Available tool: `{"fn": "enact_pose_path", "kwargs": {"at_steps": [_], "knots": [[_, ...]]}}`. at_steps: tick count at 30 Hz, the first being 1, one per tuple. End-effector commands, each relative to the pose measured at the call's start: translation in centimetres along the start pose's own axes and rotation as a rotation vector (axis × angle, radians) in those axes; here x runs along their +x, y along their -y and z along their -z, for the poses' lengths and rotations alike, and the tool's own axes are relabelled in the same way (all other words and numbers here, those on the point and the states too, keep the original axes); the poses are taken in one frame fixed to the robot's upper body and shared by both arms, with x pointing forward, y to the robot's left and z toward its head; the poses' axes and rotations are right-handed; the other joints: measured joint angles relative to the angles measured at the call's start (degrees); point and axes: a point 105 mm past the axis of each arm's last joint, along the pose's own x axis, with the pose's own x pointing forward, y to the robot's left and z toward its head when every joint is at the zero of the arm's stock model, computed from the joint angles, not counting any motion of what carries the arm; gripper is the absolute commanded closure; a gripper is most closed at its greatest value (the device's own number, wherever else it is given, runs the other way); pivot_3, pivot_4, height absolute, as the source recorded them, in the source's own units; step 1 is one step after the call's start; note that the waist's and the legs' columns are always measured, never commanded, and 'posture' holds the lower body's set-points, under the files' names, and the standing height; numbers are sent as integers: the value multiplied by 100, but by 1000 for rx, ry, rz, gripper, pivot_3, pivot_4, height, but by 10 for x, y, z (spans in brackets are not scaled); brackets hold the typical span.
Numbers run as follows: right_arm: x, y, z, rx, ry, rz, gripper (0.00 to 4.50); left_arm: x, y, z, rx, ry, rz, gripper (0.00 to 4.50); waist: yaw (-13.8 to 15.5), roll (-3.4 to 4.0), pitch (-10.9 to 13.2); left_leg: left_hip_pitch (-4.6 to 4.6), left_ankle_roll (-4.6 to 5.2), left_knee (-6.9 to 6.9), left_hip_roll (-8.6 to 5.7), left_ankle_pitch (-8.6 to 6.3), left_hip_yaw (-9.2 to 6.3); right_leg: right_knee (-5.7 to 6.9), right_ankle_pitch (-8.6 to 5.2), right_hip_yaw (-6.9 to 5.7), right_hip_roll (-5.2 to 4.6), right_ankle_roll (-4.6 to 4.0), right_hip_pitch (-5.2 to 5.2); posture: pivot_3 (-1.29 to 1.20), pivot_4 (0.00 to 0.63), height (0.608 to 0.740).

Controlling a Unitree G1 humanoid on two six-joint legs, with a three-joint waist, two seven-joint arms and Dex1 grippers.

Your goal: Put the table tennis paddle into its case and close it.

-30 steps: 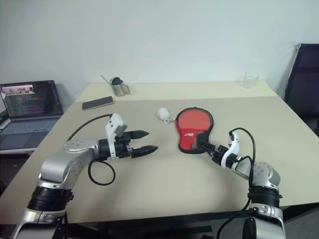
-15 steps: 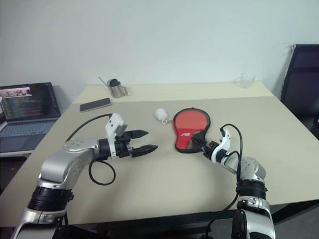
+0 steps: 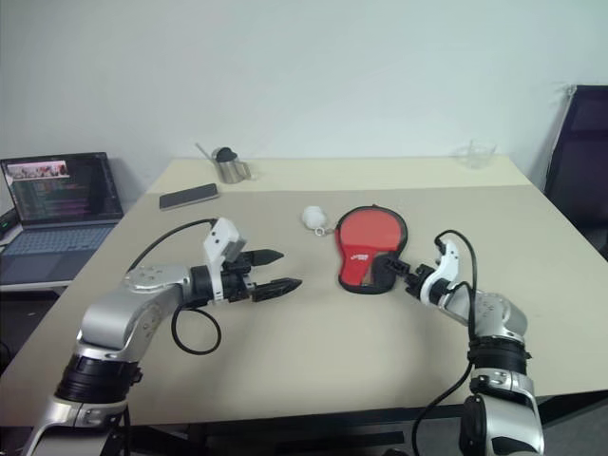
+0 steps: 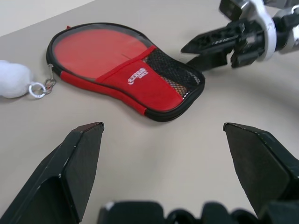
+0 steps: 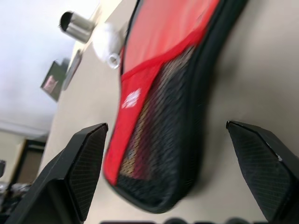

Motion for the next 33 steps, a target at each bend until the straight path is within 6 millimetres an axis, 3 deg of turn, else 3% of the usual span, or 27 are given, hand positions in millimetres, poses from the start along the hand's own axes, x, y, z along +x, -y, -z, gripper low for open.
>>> {"fn": "enact_pose_path", "kwargs": {"at_steps": [1, 13, 17, 31, 33], "knots": [[-4, -2, -8, -3, 20, -20, 0, -3, -1, -9, 44, 25, -13, 25, 0, 0, 0, 0, 0, -2, 0, 0, 0, -2, 0, 0, 0, 0, 0, 0, 150, 740], [40, -34, 34, 32, -64, -104, 0, 1, 1, -10, 57, 28, -2, 25, -48, 0, 0, 4, -1, -5, 6, 0, 1, -2, 0, 2, 4, 0, 0, 0, 150, 740], [40, -41, 34, 37, -66, -128, 0, -3, 2, -9, 53, 23, -11, 25, -54, 0, 0, 3, -2, -5, 6, -1, 1, -4, 0, 2, 4, 0, 0, 0, 150, 740], [33, -39, 27, 54, -60, -135, 0, -2, 2, -7, 47, 20, -16, 25, -45, 0, 0, -1, -3, -8, 6, -2, -2, -13, 0, 1, 4, 0, -2, 0, 150, 740], [35, -41, 27, 60, -55, -141, 399, -1, 2, -8, 48, 21, -14, 0, -46, 1, 1, -1, -4, -9, 6, -2, -2, -15, 0, 1, 5, 0, -2, 0, 150, 740]]}}
